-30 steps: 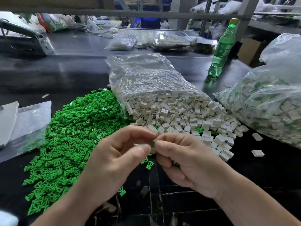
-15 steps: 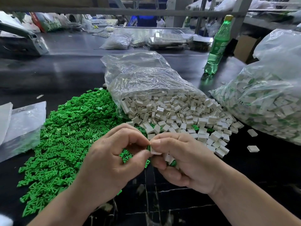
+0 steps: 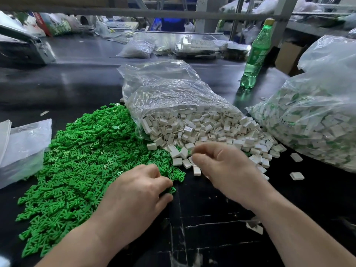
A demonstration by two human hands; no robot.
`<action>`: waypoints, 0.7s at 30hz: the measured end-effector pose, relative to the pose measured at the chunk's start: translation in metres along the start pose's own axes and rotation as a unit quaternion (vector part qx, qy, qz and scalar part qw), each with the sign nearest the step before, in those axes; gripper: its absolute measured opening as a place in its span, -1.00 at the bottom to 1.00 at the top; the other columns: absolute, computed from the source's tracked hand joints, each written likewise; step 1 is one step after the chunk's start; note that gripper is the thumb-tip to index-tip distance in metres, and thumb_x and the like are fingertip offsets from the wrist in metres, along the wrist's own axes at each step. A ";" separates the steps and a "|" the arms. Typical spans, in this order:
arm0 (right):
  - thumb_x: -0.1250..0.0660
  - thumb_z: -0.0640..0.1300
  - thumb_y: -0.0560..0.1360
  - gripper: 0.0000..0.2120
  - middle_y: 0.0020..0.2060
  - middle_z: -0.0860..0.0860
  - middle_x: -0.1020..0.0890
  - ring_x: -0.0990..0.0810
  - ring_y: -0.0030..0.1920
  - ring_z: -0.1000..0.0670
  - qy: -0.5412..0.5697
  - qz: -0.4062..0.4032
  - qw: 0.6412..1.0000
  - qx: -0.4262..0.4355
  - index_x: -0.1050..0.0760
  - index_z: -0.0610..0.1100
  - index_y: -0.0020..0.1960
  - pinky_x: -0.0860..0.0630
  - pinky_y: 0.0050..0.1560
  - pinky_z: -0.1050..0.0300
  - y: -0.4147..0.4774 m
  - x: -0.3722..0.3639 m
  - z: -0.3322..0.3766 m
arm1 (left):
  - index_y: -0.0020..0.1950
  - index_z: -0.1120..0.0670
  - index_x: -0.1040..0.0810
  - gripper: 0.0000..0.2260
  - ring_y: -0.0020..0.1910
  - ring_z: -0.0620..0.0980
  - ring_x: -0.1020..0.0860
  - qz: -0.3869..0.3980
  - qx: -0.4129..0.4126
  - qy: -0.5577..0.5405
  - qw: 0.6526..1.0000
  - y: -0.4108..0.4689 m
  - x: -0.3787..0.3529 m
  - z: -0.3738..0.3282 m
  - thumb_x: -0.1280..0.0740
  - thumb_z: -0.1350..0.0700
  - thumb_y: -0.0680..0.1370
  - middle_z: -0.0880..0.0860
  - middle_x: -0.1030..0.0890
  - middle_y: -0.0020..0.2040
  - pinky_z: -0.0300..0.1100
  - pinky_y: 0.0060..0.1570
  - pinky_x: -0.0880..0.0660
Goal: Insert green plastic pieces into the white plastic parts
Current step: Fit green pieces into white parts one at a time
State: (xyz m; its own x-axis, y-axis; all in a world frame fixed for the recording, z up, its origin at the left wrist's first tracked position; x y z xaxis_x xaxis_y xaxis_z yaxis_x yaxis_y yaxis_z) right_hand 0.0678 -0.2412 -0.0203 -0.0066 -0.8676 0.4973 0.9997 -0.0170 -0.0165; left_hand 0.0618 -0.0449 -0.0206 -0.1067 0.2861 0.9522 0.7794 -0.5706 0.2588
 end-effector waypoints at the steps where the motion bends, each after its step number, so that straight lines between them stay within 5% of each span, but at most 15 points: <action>1: -0.32 0.06 0.61 -0.83 -0.27 0.14 -0.64 -0.56 -0.35 0.20 -0.139 -0.010 0.990 0.015 -0.59 0.10 0.17 -0.46 -0.36 0.32 0.001 -0.001 0.000 | -0.07 -0.09 -0.71 -0.82 -0.23 -0.08 -0.56 -0.003 -0.003 0.005 1.000 0.001 -0.001 0.001 -0.55 -0.07 0.37 -0.13 -0.55 -0.21 -0.19 -0.31 -0.51; 3: -0.27 0.09 0.62 -0.69 -0.02 0.08 -0.67 -0.62 -0.02 0.07 -0.321 0.008 0.947 0.006 -0.49 0.13 0.35 -0.58 -0.03 0.10 0.001 -0.006 0.000 | -0.14 -0.09 -0.70 -0.85 -0.26 -0.08 -0.56 -0.006 -0.008 -0.005 1.000 0.002 -0.002 0.002 -0.59 -0.02 0.35 -0.13 -0.55 -0.24 -0.21 -0.34 -0.49; 5: -0.23 0.10 0.63 -0.64 0.12 0.05 -0.64 -0.59 0.15 -0.07 -0.385 0.029 0.923 0.001 -0.42 0.16 0.41 -0.57 0.09 -0.02 0.002 -0.011 0.001 | -0.11 -0.10 -0.70 -0.82 -0.27 -0.08 -0.55 -0.007 -0.011 -0.008 1.000 0.002 -0.003 0.002 -0.59 -0.01 0.33 -0.13 -0.54 -0.24 -0.23 -0.33 -0.47; 8: -0.23 0.13 0.62 -0.70 0.11 0.02 -0.60 -0.58 0.11 -0.13 -0.409 0.050 0.911 0.001 -0.46 0.13 0.33 -0.57 0.02 -0.04 0.004 -0.016 0.006 | 0.01 -0.08 -0.71 -0.74 -0.24 -0.08 -0.55 0.010 -0.027 -0.010 1.000 0.001 -0.006 0.001 -0.59 -0.02 0.35 -0.13 -0.54 -0.22 -0.21 -0.27 -0.48; 16: -0.32 0.16 0.56 -0.76 -0.24 0.08 -0.45 -0.56 -0.09 -0.09 -0.419 0.081 0.904 0.004 -0.50 -0.01 0.04 -0.57 -0.11 0.01 0.003 -0.013 0.007 | -0.18 -0.10 -0.59 -0.87 -0.18 -0.16 -0.50 0.018 -0.007 -0.031 0.999 0.002 -0.006 -0.004 -0.51 0.01 0.37 -0.18 -0.50 -0.20 -0.34 -0.17 -0.33; 21: -0.18 0.02 0.64 -0.79 -0.19 0.01 -0.57 -0.60 -0.13 -0.12 -0.433 0.028 0.899 0.054 -0.46 -0.07 -0.08 -0.58 -0.16 0.00 0.004 -0.015 0.005 | -0.19 -0.03 -0.55 -0.80 -0.20 -0.16 -0.50 -0.005 -0.004 -0.055 0.998 0.002 0.001 -0.003 -0.54 0.15 0.35 -0.17 -0.55 -0.21 -0.42 -0.12 -0.28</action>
State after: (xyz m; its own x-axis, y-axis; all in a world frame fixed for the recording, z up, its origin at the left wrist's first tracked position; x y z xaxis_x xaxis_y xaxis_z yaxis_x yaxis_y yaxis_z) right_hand 0.0721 -0.2254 -0.0237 0.0168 -0.1525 0.9882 0.9947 0.1025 -0.0011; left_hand 0.0615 -0.0487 -0.0190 -0.0458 0.3753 0.9258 0.7730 -0.5736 0.2708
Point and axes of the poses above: each hand's wrist, its own y-axis towards the middle knuckle, its own x-axis out of the back of the hand, z = x × y, the point moved 4 cm from there along y, towards the middle knuckle
